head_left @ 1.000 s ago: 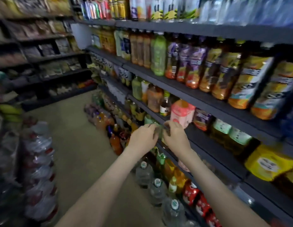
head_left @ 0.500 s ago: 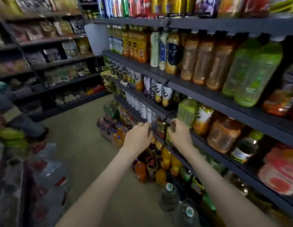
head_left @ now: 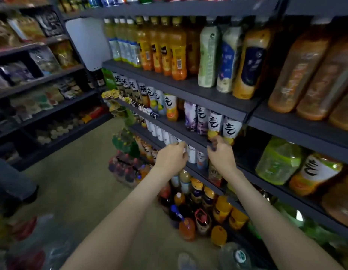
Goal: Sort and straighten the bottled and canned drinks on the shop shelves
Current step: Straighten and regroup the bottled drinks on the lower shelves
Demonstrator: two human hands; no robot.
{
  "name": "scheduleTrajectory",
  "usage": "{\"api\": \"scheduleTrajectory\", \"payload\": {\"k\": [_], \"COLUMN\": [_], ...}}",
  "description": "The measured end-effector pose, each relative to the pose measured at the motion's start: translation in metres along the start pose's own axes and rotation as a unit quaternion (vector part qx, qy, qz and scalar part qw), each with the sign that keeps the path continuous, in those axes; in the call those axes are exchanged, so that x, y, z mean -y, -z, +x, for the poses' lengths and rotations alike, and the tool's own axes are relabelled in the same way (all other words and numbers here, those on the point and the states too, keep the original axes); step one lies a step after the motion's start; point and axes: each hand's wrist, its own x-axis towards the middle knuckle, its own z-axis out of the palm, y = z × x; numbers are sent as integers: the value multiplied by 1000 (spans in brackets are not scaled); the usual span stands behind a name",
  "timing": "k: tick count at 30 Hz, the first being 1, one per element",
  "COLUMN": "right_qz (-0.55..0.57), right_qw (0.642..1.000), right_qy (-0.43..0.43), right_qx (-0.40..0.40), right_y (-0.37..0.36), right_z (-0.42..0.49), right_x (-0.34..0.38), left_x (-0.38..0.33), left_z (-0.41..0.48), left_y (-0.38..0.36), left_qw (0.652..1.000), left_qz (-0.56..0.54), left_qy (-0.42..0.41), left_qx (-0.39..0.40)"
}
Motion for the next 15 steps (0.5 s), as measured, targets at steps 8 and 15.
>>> {"api": "scheduleTrajectory", "payload": {"k": [8, 15], "right_qz": [-6, -21], "right_qw": [1000, 997], "right_qy": [22, -58], "right_qx": [-12, -52], "right_y": [-71, -95], "right_z": [93, 100], "right_x": [54, 43], "left_x": [95, 102], "left_z": [88, 142], "left_y": [11, -9], "left_qw": [1000, 993], "left_qz": [18, 15], "left_qy": [-7, -104], "left_qx": [11, 44]}}
